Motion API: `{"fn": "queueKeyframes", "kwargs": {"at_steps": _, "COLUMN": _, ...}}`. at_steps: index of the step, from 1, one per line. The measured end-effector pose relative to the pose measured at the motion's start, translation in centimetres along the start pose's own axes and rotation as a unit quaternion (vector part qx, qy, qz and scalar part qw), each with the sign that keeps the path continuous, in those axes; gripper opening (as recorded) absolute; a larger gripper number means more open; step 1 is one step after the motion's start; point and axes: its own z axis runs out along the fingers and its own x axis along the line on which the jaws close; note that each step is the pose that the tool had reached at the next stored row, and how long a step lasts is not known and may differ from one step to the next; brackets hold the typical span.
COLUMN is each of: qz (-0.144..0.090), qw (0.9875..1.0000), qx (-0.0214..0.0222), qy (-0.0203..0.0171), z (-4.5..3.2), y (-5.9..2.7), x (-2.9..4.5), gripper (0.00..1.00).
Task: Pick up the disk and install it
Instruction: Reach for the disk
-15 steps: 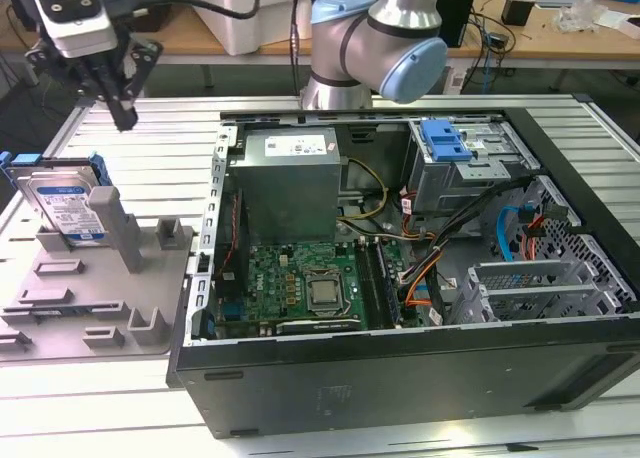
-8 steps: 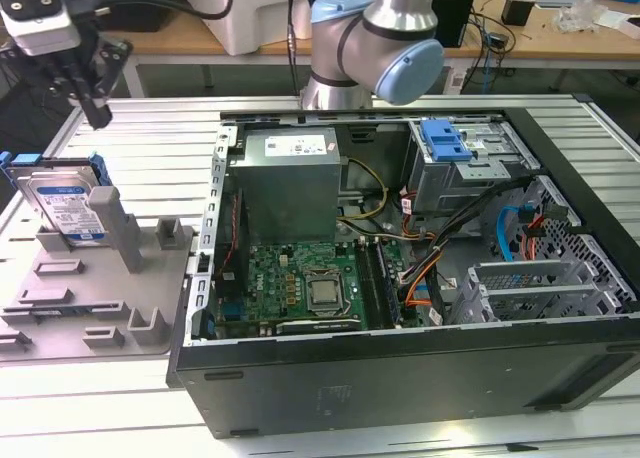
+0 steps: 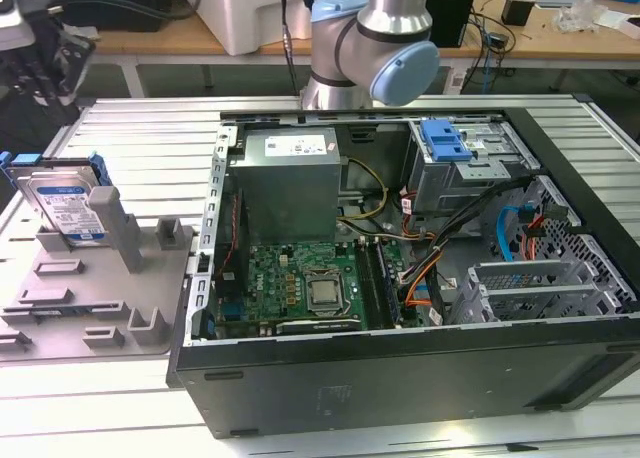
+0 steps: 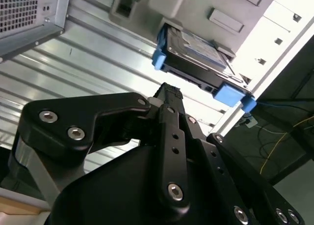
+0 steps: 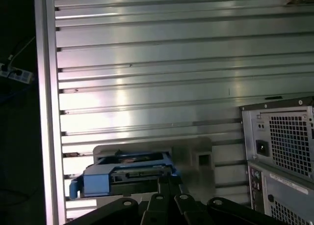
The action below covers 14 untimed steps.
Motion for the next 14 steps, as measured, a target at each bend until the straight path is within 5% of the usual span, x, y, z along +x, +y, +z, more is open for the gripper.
{"fn": "queueKeyframes", "kwargs": {"at_steps": 5, "qz": 0.000, "qw": 1.0000, "qx": 0.0000, "qy": 0.0000, "z": 0.09, "y": 0.37, "x": 2.70, "gripper": 0.11}}
{"fn": "queueKeyframes", "kwargs": {"at_steps": 14, "qz": 0.000, "qw": 1.0000, "qx": 0.0000, "qy": 0.0000, "z": 0.08, "y": 0.41, "x": 2.87, "gripper": 0.11}}
